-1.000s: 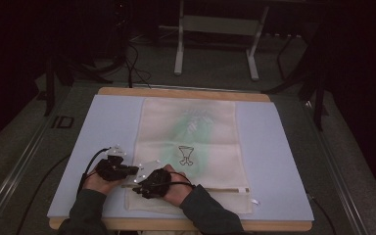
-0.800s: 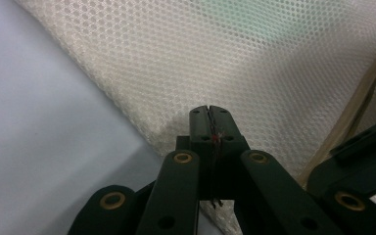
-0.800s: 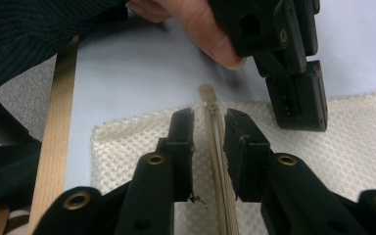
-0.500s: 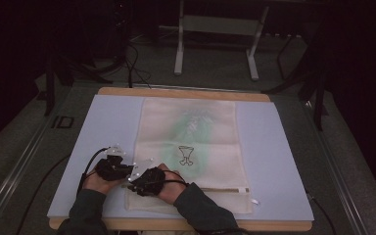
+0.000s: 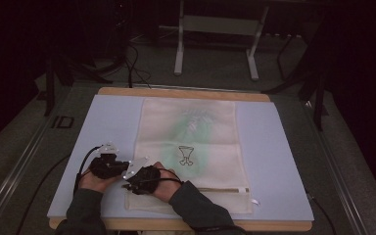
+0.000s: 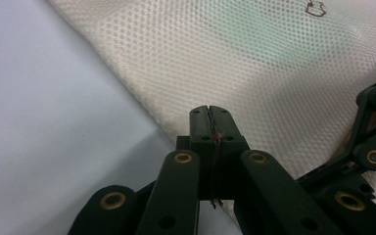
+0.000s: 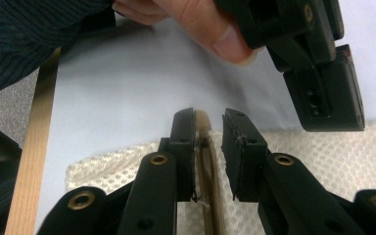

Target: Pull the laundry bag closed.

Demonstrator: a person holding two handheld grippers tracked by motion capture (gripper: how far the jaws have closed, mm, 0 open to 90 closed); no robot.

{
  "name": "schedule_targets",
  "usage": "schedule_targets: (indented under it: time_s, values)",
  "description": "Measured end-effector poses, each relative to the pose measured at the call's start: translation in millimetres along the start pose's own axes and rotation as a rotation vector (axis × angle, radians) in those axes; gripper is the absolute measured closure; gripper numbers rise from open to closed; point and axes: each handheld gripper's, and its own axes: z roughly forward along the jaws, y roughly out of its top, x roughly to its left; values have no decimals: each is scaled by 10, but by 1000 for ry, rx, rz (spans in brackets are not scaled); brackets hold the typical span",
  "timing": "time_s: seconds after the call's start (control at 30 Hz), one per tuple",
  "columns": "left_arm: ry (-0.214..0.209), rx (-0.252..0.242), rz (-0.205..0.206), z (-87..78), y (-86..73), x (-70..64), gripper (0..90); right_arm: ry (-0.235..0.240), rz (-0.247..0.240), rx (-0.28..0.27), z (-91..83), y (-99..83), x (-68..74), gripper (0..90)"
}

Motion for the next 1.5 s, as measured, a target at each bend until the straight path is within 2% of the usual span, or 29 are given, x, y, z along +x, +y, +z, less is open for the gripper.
schedule_targets:
  time_s: [0.2, 0.6, 0.8, 1.13, 1.5]
  values:
    - [9, -11, -10, -20, -6, 16, 893, 5, -1, 4, 48, 51, -21, 747]
    - [7, -15, -18, -27, -12, 32, 884, 31, 14, 44, 247, 94, -43, 735]
    - [11, -18, -20, -36, -13, 35, 883, 20, 21, 49, 258, 119, -49, 801]
    - [20, -40, -38, -86, -30, 72, 880, 32, 57, -31, 158, 102, -87, 804]
    - [15, -33, -30, -77, -26, 61, 875, 41, 71, -50, -14, 23, -81, 804]
